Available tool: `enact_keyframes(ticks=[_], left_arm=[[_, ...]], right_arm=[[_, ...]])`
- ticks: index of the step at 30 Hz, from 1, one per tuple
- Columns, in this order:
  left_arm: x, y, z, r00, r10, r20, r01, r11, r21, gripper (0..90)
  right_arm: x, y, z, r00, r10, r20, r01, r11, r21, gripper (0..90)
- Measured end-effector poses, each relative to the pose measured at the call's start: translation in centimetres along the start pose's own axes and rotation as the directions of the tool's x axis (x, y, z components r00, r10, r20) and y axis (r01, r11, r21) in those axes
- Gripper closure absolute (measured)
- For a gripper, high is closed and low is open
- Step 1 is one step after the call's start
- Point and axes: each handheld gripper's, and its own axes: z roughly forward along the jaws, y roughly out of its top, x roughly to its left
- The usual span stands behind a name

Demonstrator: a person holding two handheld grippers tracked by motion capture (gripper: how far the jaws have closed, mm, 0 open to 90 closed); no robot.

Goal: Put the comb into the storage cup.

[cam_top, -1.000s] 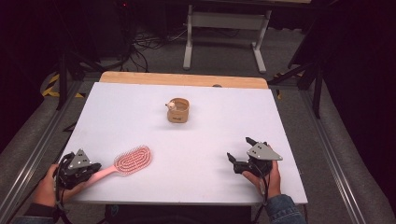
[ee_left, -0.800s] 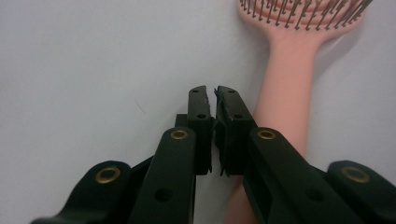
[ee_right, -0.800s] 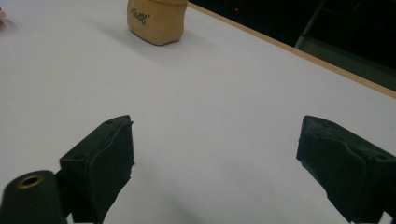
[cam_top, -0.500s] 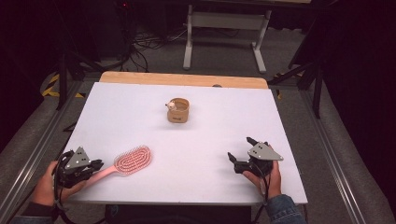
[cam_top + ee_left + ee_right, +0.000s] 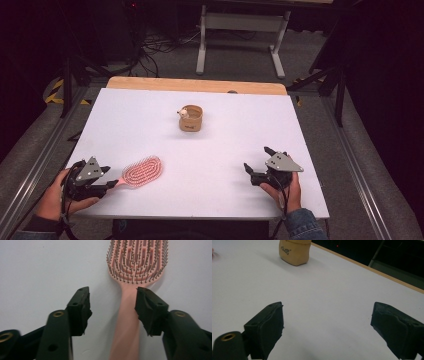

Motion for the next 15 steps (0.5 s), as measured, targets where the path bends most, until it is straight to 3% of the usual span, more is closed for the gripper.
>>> enact_keyframes(ticks=[8,15], left_arm=[[-0.2,0.4,0.6,0.9997,0.008,0.022,-0.009,0.9997,0.022,21.7],[-0.2,0.9,1.5,0.9993,0.008,0.036,-0.010,0.9976,0.069,14.3]], right_arm=[[0.0,0.0,0.0,1.0000,-0.001,0.000,0.001,1.000,-0.001,11.6],[0.0,0.0,0.0,1.0000,-0.002,-0.001,0.002,1.000,0.001,11.6]])
